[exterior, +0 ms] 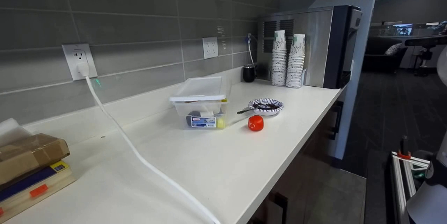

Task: Open the left upper cabinet door then close it.

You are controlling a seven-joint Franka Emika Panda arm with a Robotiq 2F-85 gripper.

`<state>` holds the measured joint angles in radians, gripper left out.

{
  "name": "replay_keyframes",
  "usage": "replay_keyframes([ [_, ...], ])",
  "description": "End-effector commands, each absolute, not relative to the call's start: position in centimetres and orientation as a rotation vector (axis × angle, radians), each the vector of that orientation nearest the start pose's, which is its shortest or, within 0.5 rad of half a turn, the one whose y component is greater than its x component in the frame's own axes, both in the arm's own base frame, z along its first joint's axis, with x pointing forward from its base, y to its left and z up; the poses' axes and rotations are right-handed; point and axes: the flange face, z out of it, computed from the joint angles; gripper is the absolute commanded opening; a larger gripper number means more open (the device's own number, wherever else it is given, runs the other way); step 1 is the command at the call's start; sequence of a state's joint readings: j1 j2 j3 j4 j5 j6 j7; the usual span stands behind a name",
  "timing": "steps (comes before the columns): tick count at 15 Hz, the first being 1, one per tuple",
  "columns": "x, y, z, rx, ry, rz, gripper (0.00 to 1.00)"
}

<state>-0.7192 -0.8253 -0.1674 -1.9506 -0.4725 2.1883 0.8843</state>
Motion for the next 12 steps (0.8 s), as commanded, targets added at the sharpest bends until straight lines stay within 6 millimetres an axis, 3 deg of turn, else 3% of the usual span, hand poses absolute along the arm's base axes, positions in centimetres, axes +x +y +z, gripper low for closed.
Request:
replay_keyframes([
  [1, 9.5, -25.1, 85.3, -1.875, 2.365, -1.755, 1.0],
  [6, 8.0, -25.0, 85.2, -1.861, 2.361, -1.769, 1.0],
  [12, 7.9, -25.0, 85.0, -1.856, 2.349, -1.784, 1.0],
])
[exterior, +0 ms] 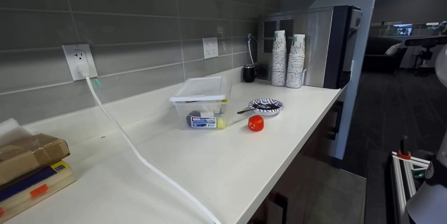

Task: Open the left upper cabinet door then close it.

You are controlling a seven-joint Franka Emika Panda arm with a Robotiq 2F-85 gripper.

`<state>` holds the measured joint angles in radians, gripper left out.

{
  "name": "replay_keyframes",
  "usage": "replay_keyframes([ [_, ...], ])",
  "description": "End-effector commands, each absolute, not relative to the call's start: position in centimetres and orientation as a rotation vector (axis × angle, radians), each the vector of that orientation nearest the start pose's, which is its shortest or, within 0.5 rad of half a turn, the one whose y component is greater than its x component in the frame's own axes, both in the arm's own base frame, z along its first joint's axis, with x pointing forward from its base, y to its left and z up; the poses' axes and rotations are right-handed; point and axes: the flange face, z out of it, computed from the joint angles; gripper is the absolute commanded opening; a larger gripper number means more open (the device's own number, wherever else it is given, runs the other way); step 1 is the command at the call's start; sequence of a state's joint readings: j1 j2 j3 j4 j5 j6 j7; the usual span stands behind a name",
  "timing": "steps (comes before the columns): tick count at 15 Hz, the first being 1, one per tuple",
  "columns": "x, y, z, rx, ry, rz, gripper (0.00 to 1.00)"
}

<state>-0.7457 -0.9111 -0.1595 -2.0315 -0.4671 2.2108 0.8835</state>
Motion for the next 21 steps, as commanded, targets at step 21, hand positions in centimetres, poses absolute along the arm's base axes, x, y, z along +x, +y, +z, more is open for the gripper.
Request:
replay_keyframes([
  [21, 11.0, -26.5, 83.6, -1.853, 2.262, -1.821, 1.0],
])
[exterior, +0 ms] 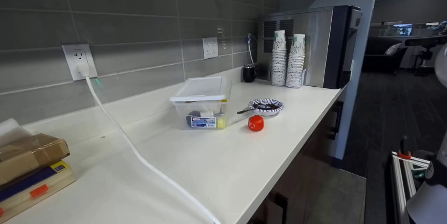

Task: Open the left upper cabinet door then close it.

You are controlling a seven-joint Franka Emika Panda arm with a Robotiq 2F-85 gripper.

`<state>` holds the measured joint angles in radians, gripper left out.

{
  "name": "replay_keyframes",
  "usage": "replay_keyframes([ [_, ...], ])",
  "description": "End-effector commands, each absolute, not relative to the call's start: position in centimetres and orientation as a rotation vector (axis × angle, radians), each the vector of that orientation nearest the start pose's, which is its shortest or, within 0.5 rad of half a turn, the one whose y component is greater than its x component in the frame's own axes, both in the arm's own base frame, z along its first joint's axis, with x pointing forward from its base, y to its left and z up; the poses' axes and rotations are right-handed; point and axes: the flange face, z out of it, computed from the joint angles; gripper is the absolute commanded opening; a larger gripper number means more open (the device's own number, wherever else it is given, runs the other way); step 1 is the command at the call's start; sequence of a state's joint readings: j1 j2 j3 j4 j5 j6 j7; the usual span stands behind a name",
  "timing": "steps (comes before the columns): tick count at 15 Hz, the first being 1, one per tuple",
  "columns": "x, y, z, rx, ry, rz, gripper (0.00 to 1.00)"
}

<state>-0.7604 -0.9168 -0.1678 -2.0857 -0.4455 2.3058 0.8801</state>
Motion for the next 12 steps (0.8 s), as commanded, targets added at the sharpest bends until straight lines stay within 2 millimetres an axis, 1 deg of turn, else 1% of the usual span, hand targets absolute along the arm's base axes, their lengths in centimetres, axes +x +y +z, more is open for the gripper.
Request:
replay_keyframes([
  [1, 11.7, -26.8, 83.4, -1.851, 2.253, -1.816, 1.0],
  [3, 13.2, -27.4, 82.7, -1.839, 2.233, -1.797, 1.0],
  [7, 16.7, -28.6, 82.3, -1.756, 2.166, -1.804, 1.0],
  [10, 19.9, -29.3, 82.0, -1.673, 2.092, -1.813, 1.0],
  [12, 22.1, -29.4, 81.7, -1.64, 2.04, -1.814, 1.0],
])
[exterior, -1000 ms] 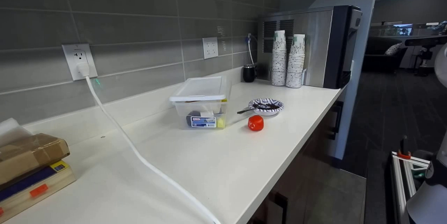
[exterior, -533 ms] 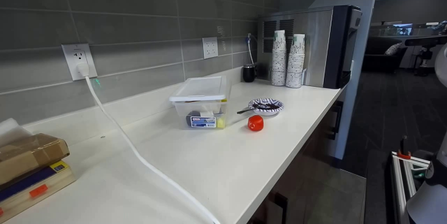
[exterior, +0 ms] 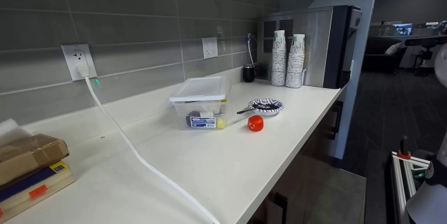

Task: Open the left upper cabinet door then close it.

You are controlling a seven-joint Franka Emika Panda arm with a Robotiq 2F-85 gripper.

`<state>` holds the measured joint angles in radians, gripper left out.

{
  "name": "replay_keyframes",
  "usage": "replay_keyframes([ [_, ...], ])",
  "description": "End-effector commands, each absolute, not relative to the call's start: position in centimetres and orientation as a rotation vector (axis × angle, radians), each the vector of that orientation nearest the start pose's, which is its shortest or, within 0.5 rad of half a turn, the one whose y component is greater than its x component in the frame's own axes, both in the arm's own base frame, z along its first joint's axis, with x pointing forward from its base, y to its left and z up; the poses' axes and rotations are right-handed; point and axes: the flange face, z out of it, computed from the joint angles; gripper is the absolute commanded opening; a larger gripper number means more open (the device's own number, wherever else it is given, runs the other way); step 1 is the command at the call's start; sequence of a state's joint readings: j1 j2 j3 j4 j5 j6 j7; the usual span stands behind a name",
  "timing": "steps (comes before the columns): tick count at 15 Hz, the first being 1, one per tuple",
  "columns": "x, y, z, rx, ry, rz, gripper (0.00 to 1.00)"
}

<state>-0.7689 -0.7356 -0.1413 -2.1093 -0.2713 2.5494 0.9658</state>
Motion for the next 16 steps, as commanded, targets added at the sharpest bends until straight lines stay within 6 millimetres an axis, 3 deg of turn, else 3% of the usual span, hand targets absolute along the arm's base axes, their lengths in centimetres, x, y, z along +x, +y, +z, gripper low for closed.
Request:
replay_keyframes([
  [1, 23.3, -29.4, 81.6, -1.631, 2.017, -1.812, 1.0],
  [10, 34.2, -30.2, 79.9, -1.62, 1.879, -1.757, 1.0],
  [16, 38.7, -30.4, 79.4, -1.615, 1.787, -1.738, 1.0],
])
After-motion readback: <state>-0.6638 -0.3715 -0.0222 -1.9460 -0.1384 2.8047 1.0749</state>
